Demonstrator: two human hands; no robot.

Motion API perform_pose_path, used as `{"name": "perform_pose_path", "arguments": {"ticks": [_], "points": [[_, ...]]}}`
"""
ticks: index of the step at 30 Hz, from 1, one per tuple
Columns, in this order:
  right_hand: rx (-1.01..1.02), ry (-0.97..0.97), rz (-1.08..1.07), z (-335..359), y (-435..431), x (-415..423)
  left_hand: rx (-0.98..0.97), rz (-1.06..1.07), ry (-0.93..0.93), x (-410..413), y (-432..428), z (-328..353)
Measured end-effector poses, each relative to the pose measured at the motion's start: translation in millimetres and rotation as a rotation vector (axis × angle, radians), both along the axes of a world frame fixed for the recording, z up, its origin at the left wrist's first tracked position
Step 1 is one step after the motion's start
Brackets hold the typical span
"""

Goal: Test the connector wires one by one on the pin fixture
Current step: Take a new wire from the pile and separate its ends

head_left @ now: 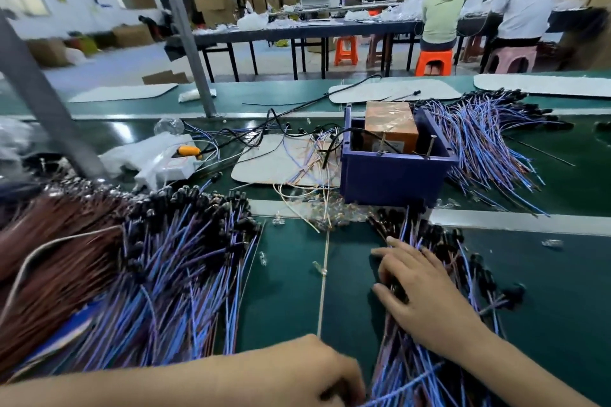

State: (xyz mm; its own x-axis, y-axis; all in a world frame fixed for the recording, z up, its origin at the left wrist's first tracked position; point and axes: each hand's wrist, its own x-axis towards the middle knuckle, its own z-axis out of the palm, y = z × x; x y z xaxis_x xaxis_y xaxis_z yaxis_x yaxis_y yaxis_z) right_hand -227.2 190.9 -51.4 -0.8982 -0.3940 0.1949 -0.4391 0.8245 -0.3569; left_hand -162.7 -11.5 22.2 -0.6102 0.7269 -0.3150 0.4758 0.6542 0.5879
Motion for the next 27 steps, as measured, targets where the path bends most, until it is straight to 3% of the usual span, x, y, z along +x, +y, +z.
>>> {"name": "perform_pose_path", "arguments": {"ticks": [3, 5, 7, 9, 11, 13, 17, 20, 23, 25, 27], "points": [[-0.008, -0.027, 0.011, 2, 2, 0, 0.058, -0.064, 0.008, 0, -6, 10], [0.007, -0.05, 0.02, 5, 2, 1, 0.017, 0.031, 0.175, -9, -17, 13], [0.011, -0.061, 0.032, 7, 2, 2, -0.155, 0.19, 0.475, -27, -37, 14], [0.015, -0.064, 0.038, 9, 1, 2, -0.446, 0.333, 0.731, -48, -63, 14], [0.021, -0.088, 0.033, 11, 0, 3, -0.729, 0.412, 0.743, -62, -83, 13], [0.027, -0.092, 0.03, 12, -1, 3, -0.811, 0.444, 0.706, -66, -92, 9], [-0.038, -0.052, 0.021, 10, -2, 4, -0.682, 0.514, 0.738, -69, -92, 8], [-0.006, 0.044, 0.002, 14, -1, 7, -0.432, 0.668, 0.727, -76, -93, 26], [-0.173, 0.178, 0.041, 23, -9, 11, -0.175, 0.766, 0.799, -87, -81, 48], [-0.527, 0.029, 0.051, 46, -20, 14, 0.057, 0.754, 0.872, -95, -59, 63], [-1.12, -0.446, -0.022, 72, -35, 7, 0.285, 0.656, 0.978, -94, -26, 82]]}}
